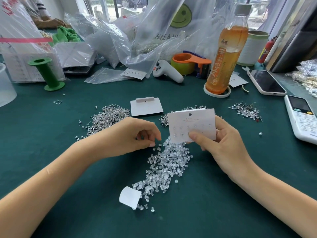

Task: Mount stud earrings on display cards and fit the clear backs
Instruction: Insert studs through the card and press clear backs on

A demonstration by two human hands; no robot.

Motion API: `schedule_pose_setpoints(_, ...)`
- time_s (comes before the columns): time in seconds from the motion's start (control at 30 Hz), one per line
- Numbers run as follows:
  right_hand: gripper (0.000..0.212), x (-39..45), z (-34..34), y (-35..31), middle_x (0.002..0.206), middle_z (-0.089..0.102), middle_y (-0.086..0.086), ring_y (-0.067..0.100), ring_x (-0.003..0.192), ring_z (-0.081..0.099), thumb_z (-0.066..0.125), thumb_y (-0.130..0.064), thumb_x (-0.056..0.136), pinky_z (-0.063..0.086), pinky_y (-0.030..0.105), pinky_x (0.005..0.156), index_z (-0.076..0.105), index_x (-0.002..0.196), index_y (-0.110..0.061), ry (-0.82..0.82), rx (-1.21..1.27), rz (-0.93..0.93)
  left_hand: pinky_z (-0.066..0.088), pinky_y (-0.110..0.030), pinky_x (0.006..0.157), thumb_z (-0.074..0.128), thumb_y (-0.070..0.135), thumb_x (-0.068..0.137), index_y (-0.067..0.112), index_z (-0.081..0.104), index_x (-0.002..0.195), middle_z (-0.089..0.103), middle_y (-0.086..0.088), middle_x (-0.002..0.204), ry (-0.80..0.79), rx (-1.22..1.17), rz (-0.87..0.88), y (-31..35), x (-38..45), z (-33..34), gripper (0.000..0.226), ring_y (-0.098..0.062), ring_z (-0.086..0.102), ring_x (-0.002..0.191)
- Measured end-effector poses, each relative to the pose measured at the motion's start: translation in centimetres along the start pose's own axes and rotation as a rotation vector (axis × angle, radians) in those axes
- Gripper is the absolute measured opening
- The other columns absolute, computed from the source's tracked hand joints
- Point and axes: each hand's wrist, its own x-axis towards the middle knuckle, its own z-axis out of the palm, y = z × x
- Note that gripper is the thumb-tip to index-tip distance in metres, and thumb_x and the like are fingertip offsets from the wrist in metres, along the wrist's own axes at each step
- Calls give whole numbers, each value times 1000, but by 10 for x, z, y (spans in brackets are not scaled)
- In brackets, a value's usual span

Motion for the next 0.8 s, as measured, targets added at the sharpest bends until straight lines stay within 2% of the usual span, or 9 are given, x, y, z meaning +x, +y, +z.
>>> schedule_pose_setpoints(0.13,32,0,0,1,84,74,-17,-4,65,65,67,3,81,45,5,55,63,102,-20,-4,-7,-2,52,-33,74,71,11,83,24,70,89,67,9,81,-9,-5,14,0,0,0,14,-11,63,76)
schedule_pose_setpoints(0.37,31,0,0,1,84,73,-18,-4,65,65,67,3,81,45,5,56,63,102,-20,-12,-13,-9,53,-25,71,77,21,78,25,71,82,65,9,80,-35,0,32,0,-1,-1,8,-9,64,74)
schedule_pose_setpoints(0.67,34,-2,3,-3,87,74,-18,-3,73,67,69,2,81,46,6,58,63,101,-25,-8,-35,-47,52,-27,73,74,15,80,24,71,84,65,10,83,-83,84,26,5,-4,-5,10,-6,62,75)
schedule_pose_setpoints(0.8,36,-5,3,-4,92,74,-16,1,80,69,70,-2,81,49,9,63,65,99,-32,0,-38,-80,51,-22,72,72,10,80,25,69,81,67,12,79,-65,78,18,8,-5,-5,16,-5,63,74)
